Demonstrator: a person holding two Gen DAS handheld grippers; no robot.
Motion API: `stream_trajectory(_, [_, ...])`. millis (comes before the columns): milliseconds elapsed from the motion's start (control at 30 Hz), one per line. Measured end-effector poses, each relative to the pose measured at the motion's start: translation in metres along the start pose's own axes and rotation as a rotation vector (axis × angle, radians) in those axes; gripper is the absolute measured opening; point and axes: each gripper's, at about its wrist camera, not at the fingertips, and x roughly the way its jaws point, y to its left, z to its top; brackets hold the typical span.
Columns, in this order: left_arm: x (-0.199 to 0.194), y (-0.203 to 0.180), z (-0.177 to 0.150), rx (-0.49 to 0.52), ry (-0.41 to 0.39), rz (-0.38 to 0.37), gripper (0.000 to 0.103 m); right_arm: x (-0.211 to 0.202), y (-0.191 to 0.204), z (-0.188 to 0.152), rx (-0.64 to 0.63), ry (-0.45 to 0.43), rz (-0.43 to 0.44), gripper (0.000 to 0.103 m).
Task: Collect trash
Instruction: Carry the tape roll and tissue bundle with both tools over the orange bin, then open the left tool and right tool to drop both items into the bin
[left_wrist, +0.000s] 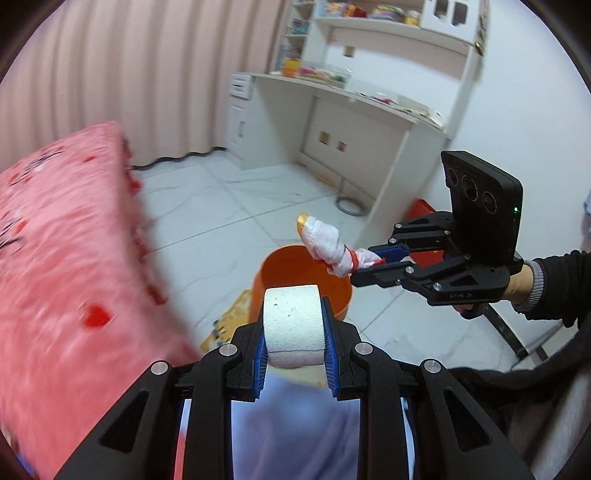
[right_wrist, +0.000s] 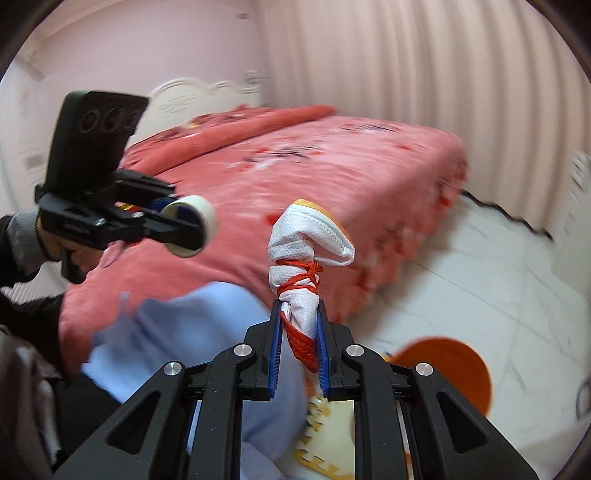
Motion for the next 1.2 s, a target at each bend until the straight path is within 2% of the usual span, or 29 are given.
stream_trajectory(267, [0.080,0.002,0.039,0.046,0.050,-0.121,0.027,0.004,-0.084,-0.038,0.156,0.056,-0.144,0.017])
stream_trajectory(533, [0.128,0.005,0.048,0.025,0.119,-0.167,0.027,0.041,-0.129,-0.073,0.290,0.114,-0.175,0.017])
stream_trajectory(733, [0.149,0.004,0.049,0.022,0.164,-0.178,0.027,0.058,-0.139,-0.080,0.340,0.106,-0.189,0.020])
stream_trajectory(867, [0.165,0.001,0.050,0.044,0.189,-0.167,0.027,0.063,-0.143,-0.082,0.353,0.099,-0.194,0.036])
stream_trajectory(967, [0.173,0.000,0.050,0.044,0.205,-0.159,0.027,0.063,-0.143,-0.086,0.366,0.099,-0.196,0.039])
stream_trajectory(1033, [0.176,0.000,0.049,0.037,0.212,-0.158,0.033,0.063,-0.143,-0.088,0.373,0.100,-0.196,0.039])
stream_trajectory(1067, [0.177,-0.001,0.050,0.037,0.213,-0.150,0.043,0.063,-0.143,-0.088,0.376,0.101,-0.195,0.039])
stream_trajectory(1200, [0.180,-0.002,0.052,0.037,0.214,-0.143,0.045,0.061,-0.141,-0.092,0.392,0.105,-0.190,0.039])
